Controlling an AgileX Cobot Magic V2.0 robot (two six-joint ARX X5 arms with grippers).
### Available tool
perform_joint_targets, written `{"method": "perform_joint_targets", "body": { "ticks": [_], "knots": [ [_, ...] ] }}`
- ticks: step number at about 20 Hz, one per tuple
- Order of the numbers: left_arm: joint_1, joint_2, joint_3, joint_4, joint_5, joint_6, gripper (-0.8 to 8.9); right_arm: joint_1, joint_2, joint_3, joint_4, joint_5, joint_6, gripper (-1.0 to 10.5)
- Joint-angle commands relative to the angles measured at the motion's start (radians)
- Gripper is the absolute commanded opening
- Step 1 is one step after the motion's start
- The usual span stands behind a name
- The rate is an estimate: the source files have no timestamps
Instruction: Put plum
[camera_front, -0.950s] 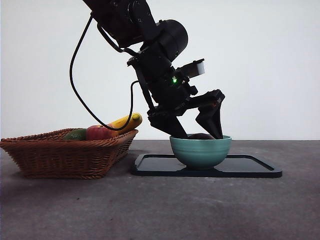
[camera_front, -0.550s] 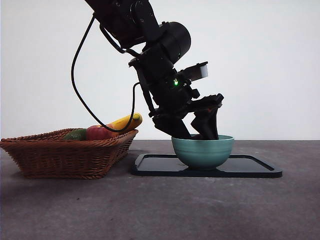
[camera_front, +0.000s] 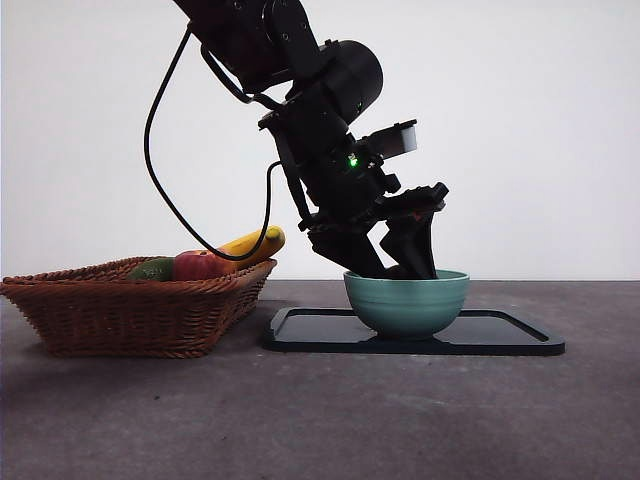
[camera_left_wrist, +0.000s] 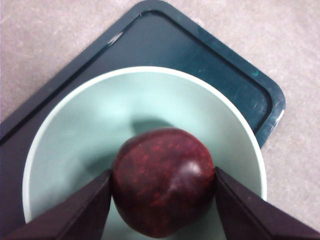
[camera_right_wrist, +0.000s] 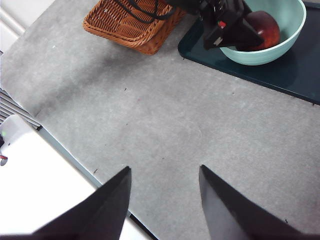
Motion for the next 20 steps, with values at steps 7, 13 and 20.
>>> {"method": "perform_joint_targets", "body": {
  "ticks": [7, 13, 20],
  "knots": [
    [0.011, -0.173, 0.056, -0.028, -0.002, -0.016, 2.76, 0.006, 0.002, 0.005, 0.01, -0.003, 0.002, 2.2],
    [0.043, -0.402, 0.056, -0.184, -0.002, -0.042, 2.76, 0.006, 0.002, 0.005, 0.012, -0.003, -0.006, 2.2],
    [0.117, -0.686, 0.056, -0.469, -0.002, -0.078, 2.75, 0.006, 0.002, 0.005, 0.013, -0.003, -0.013, 2.2]
  ]
}}
